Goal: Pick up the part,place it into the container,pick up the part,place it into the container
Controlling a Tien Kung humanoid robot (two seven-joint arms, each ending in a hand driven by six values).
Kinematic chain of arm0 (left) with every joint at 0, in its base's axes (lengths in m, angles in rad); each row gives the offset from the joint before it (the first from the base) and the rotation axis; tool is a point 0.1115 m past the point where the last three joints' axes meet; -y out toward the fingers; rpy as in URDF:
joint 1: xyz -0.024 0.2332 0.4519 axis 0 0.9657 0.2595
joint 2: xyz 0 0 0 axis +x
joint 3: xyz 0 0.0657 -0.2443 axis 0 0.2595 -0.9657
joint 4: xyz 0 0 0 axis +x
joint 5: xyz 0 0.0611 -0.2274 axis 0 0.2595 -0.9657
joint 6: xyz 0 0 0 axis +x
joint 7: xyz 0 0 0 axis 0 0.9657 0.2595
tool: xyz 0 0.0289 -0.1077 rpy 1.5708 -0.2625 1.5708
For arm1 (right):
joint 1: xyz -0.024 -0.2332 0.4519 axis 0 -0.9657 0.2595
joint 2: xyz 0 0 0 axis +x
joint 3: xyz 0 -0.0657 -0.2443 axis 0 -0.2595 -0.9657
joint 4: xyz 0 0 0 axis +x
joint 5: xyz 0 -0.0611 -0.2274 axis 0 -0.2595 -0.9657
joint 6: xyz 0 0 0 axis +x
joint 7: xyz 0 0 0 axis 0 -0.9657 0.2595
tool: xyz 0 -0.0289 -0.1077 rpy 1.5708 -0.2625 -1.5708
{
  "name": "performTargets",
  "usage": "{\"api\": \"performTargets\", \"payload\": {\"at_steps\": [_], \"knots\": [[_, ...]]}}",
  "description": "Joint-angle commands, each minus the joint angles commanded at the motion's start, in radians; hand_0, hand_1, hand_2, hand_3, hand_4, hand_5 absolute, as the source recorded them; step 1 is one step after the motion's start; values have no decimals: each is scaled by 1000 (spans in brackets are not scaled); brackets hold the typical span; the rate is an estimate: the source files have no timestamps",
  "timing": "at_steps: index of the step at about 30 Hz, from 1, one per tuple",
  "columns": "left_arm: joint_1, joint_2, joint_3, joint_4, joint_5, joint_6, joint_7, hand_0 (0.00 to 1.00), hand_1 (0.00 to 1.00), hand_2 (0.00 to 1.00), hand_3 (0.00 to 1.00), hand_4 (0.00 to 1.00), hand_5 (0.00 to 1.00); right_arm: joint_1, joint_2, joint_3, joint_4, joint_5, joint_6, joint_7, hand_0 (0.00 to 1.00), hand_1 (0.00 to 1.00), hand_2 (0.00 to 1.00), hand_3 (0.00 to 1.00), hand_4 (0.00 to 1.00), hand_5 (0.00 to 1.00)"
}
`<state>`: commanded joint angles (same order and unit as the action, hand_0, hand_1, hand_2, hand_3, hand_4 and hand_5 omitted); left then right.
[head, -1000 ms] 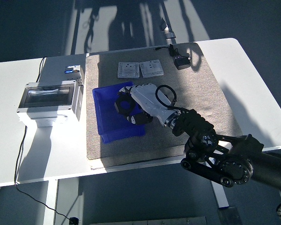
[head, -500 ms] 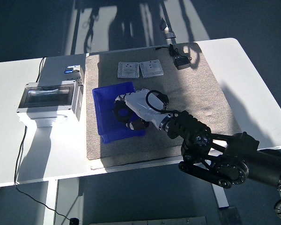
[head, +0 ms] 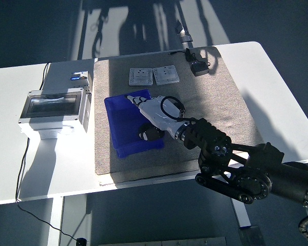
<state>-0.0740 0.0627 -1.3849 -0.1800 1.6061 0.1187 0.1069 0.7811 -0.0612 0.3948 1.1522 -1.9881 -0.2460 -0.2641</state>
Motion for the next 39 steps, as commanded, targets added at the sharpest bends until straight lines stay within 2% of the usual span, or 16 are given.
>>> {"api": "performTargets", "payload": {"at_steps": [5,6,9,10,11,12,17,18,22,23,24,29,30,35,36,39], "knots": [[-2,-1,-1,0,-1,2,-1,653,659,625,386,765,958,3,-2,100,-83,68,-130,47,372,332,971,998,876,273],[-2,-1,-1,0,-2,2,-1,653,660,625,386,764,957,6,-3,119,-104,87,-155,58,376,345,860,998,832,274],[-3,0,-1,0,-4,4,-2,653,660,625,386,764,957,27,0,159,-178,144,-220,79,376,345,860,998,832,274],[-3,0,-1,0,-4,4,-3,653,660,625,386,764,957,35,3,159,-206,158,-224,82,376,345,860,998,832,274],[-4,0,-1,0,-4,5,-3,653,660,625,386,764,957,42,8,152,-231,173,-211,83,376,345,860,998,832,274],[-5,-1,0,0,-4,5,-4,653,659,625,389,764,956,48,13,142,-260,190,-194,83,406,424,817,940,717,232],[-5,-5,6,0,-9,7,-7,653,659,625,389,764,956,52,41,74,-384,288,-95,75,406,424,817,940,717,232],[-4,-6,9,0,-12,8,-8,653,660,624,389,763,951,50,46,59,-406,308,-75,74,502,678,860,985,798,236],[-3,-10,18,0,-21,10,-10,653,660,624,389,763,951,43,61,21,-470,343,-34,73,502,678,860,985,798,236],[-2,-11,18,0,-21,10,-11,653,660,624,389,763,951,42,61,16,-475,344,-30,73,502,678,860,985,798,236],[-2,-12,17,0,-18,9,-10,652,660,624,397,762,946,41,61,12,-480,344,-26,73,634,782,873,998,811,238],[-2,-13,14,0,-11,9,-10,652,660,624,397,762,946,40,61,4,-489,349,-25,77,634,782,873,998,811,238],[-2,-13,14,0,-11,9,-10,652,660,625,400,764,942,39,61,1,-490,354,-27,79,726,789,871,995,816,246],[-1,-13,14,0,-9,8,-10,652,660,625,400,764,942,32,61,-19,-484,371,-35,91,726,789,871,995,816,246],[-1,-13,13,0,-9,8,-10,652,660,625,402,764,940,30,61,-20,-481,369,-37,90,735,746,788,890,819,245],[-1,-14,13,0,-7,7,-10,652,660,625,402,764,940,23,61,-21,-475,354,-57,89,735,746,788,890,819,245]]}}
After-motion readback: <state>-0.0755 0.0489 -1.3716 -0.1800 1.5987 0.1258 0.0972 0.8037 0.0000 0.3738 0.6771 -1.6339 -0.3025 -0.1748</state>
